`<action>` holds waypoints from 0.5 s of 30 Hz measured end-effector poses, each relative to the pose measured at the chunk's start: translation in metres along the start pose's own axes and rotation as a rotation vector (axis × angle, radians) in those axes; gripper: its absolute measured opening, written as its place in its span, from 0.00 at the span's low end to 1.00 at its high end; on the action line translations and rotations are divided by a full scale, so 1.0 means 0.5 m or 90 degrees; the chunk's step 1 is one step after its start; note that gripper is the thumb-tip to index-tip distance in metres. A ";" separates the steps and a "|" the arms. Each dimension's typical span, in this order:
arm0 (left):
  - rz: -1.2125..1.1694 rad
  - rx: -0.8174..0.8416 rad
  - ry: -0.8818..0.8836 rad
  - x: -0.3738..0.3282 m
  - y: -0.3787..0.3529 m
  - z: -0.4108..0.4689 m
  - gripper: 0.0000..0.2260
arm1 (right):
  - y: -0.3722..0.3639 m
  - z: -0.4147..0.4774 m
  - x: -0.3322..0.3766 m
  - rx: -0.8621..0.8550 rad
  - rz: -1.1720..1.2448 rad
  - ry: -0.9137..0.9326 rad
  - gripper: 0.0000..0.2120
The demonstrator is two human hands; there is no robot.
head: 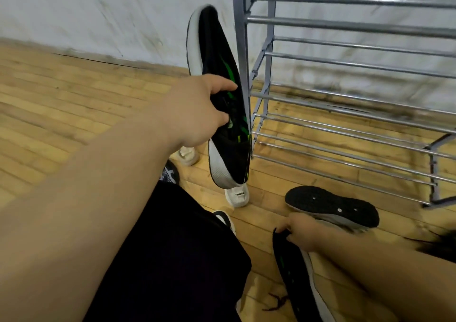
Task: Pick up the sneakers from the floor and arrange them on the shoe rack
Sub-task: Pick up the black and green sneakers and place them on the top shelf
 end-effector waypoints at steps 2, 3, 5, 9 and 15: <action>0.006 -0.003 0.001 -0.003 -0.003 -0.005 0.26 | 0.085 -0.062 0.030 -0.074 -0.026 0.030 0.21; 0.004 -0.004 -0.001 -0.006 -0.004 -0.009 0.27 | 0.133 -0.101 0.047 -0.122 -0.041 0.051 0.21; 0.011 -0.010 -0.019 -0.020 -0.006 -0.021 0.26 | 0.235 -0.198 0.078 -0.233 -0.077 0.097 0.19; 0.020 -0.015 -0.062 -0.061 -0.011 -0.058 0.26 | 0.427 -0.434 0.108 -0.415 -0.033 0.158 0.18; -0.121 0.011 -0.113 -0.139 -0.055 -0.101 0.22 | 0.512 -0.700 0.098 -0.540 0.151 0.219 0.19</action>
Point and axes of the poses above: each hand's wrist, its own z-axis towards the middle knuckle, its own y-axis out of the back of the hand, x = y × z, the point moved 7 cm from there along z, towards the middle knuckle, and after that the axes turned 7 degrees about -z, right-handed, at the moved point
